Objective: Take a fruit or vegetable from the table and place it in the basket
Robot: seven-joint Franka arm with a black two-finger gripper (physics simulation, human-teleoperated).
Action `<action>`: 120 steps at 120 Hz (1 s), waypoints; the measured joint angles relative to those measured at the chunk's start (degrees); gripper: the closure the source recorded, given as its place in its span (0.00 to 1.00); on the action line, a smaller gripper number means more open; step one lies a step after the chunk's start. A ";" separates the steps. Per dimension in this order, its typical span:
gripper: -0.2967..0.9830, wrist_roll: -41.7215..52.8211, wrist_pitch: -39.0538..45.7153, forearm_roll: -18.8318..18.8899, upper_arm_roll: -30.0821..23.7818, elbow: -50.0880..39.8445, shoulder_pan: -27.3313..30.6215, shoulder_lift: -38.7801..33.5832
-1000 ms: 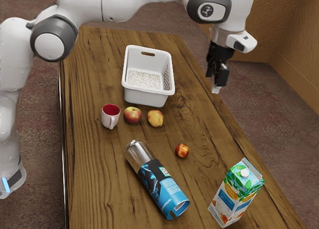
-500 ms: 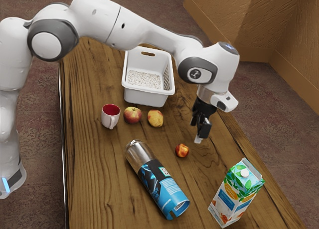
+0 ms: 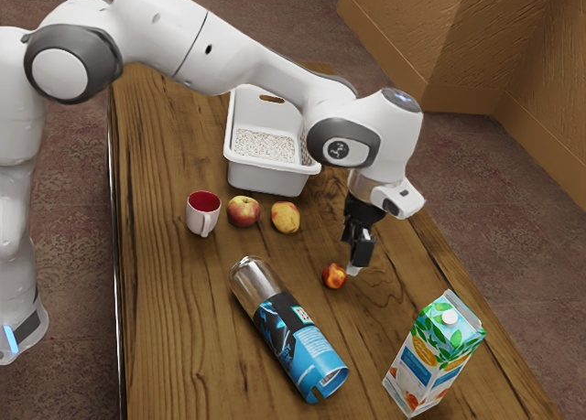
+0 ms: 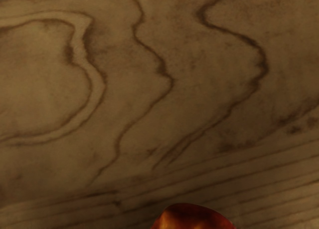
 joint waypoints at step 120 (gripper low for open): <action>0.23 0.08 4.88 -0.29 -0.53 -5.80 -0.08 -0.37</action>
